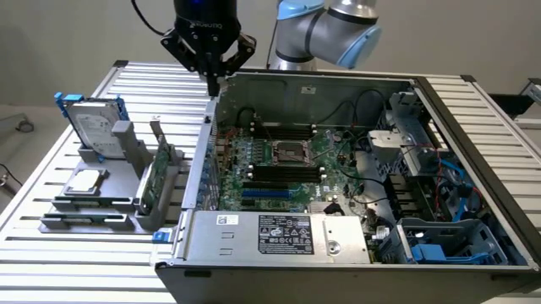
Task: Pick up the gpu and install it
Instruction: 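Reach for the gpu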
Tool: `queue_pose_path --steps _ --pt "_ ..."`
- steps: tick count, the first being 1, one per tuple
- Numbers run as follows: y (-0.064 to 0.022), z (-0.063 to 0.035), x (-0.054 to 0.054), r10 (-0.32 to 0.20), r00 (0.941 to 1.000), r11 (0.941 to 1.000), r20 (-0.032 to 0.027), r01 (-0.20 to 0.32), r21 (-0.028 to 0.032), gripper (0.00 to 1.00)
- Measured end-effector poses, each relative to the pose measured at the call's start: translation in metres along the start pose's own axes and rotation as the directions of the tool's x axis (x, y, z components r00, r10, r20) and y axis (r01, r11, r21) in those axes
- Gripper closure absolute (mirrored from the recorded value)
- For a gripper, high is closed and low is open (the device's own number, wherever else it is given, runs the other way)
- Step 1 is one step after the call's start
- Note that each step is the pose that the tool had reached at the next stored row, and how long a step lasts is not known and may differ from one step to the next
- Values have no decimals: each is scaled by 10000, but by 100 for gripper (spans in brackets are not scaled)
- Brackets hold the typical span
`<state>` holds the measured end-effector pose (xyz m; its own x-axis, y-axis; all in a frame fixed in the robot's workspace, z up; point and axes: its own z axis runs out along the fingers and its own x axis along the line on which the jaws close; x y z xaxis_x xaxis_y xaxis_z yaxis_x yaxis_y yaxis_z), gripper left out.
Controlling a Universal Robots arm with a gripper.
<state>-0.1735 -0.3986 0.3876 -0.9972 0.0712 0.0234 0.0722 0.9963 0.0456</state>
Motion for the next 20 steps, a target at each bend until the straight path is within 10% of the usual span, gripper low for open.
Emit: queue_pose_path --steps 11,20 --pt "-40 103 499 -9 10000 9999 1 9 111 89" --pt "-65 132 843 -58 10000 9981 30 56 620 89"
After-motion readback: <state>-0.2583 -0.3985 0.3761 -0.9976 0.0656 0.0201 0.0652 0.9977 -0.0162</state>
